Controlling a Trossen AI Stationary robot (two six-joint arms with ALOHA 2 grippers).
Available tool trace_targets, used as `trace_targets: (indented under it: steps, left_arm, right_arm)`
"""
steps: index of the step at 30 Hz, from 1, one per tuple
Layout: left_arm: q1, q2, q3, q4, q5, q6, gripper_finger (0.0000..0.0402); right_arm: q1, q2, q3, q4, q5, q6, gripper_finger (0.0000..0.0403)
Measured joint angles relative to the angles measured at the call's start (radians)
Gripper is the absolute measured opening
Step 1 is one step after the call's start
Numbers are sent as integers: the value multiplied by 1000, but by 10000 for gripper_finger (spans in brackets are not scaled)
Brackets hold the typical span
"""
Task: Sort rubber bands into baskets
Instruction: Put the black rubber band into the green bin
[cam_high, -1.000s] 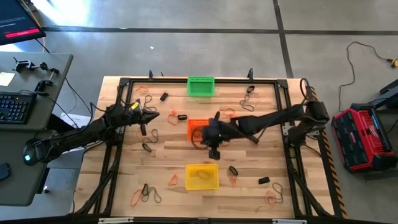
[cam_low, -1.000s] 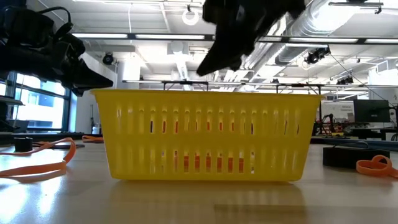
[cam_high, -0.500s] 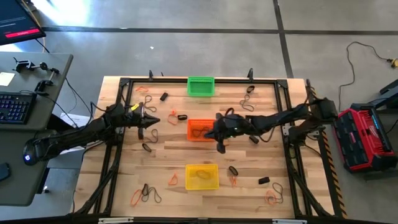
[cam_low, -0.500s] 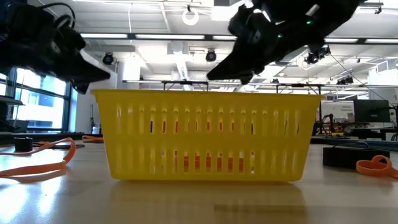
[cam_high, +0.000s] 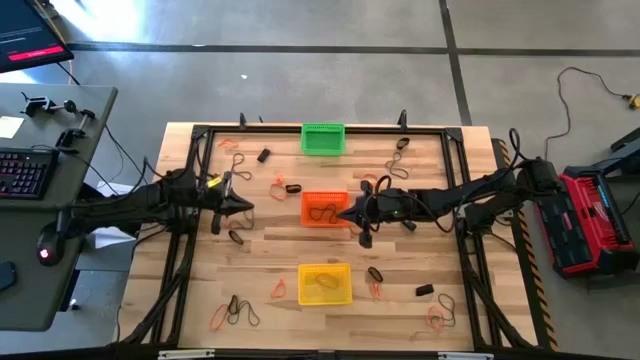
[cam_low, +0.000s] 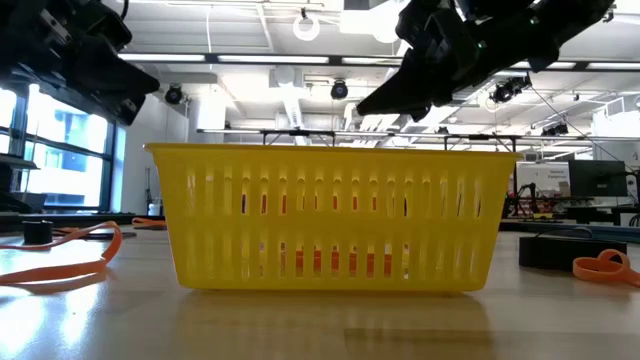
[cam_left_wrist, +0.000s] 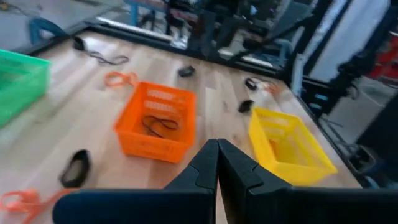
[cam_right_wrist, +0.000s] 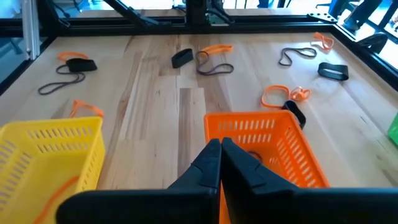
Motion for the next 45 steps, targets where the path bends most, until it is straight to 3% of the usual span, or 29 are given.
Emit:
trace_targets:
  steps: [9, 17, 24, 31, 38, 45]
  left_arm:
    - [-171, 110, 89, -41, -103, -57, 0]
    - [-295, 319, 228, -285, -169, -75, 0]
    - [-378, 474, 266, -400, -191, -170, 3]
    - [-437, 634, 266, -407, -279, -228, 36]
    - [-480, 759, 277, -422, -282, -231, 75]
    - [-500, 879, 380, -544, -277, -186, 98]
  right_arm:
    - [52, 0, 0, 3, 48, -21, 0]
    - [114, 1, 0, 3, 118, -16, 0]
    - [156, 1, 0, 4, 171, -15, 0]
    - [161, 1, 0, 13, 174, -6, 0]
    - [161, 1, 0, 19, 174, -3, 0]
    - [161, 2, 0, 21, 173, -3, 0]
